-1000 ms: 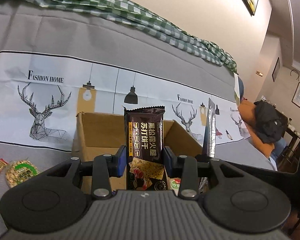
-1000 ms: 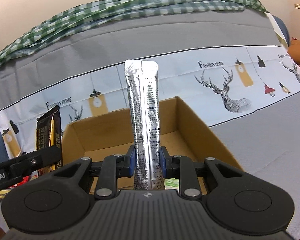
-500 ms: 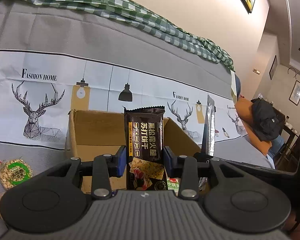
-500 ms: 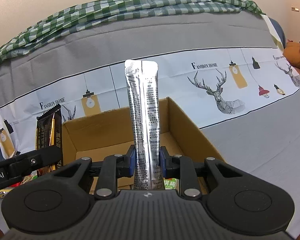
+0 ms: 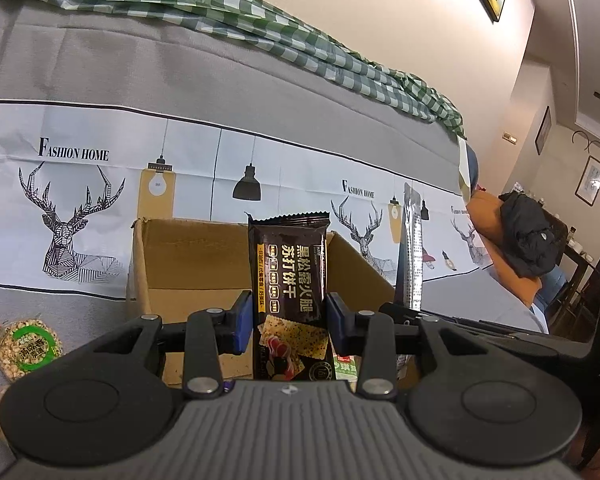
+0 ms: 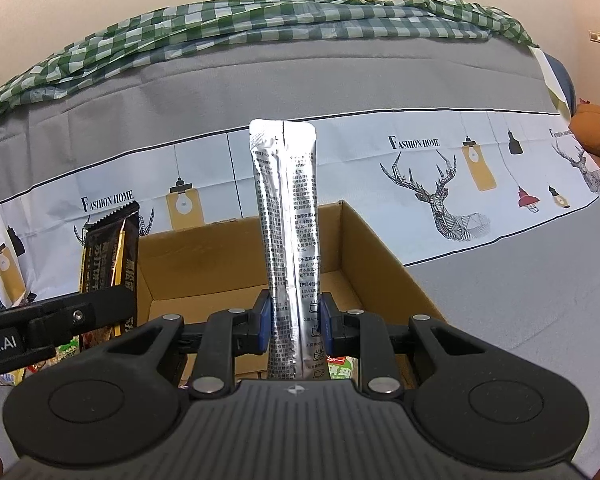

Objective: Organize snacks
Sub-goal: 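Carry the biscuit pack with the left tool while the right tool carries the silver pack over the box, then open both tools to drop the packs into the box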

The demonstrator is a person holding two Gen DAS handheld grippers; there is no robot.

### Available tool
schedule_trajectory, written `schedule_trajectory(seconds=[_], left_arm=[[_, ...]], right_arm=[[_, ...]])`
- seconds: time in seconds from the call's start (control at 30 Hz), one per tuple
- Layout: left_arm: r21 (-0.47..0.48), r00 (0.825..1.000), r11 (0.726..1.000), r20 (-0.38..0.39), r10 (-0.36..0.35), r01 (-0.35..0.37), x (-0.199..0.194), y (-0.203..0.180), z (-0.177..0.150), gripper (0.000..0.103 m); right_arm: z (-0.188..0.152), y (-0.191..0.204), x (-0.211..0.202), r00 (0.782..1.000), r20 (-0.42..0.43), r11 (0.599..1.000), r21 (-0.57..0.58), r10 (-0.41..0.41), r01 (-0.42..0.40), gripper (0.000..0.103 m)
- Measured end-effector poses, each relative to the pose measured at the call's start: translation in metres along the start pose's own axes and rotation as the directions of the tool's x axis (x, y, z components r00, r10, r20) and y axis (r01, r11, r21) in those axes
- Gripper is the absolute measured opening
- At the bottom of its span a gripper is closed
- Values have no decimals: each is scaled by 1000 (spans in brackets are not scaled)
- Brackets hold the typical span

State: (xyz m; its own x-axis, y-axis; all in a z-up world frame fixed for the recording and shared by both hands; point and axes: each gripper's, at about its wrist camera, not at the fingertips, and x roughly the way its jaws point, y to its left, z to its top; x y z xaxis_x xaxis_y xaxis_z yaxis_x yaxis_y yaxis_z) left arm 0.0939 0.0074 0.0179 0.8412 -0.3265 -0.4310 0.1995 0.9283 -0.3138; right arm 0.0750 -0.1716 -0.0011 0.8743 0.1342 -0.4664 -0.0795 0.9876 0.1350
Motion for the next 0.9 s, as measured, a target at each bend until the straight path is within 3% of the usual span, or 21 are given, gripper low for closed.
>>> schedule_trajectory(seconds=[0.7,0.77,0.87,0.9], left_arm=[[11,1000,1000,-13,-6,6,0,-1,0,44],[-1,1000,1000,-21,-8,8,1,1,1,63],[-10,1000,1000,-24,-8,8,2,3,1,65],[-8,1000,1000,-21,-3,3,1,3,1,65]], right_arm=[[-1,2,0,1000,2,1000,-11,-7,7,26],[-1,2,1,1000,-5,1000,-11,-16,16,29],[-1,1,2,999,-12,999,4,-46,46,48],[-1,0,3,999,-15,999,13,-50,50,49]])
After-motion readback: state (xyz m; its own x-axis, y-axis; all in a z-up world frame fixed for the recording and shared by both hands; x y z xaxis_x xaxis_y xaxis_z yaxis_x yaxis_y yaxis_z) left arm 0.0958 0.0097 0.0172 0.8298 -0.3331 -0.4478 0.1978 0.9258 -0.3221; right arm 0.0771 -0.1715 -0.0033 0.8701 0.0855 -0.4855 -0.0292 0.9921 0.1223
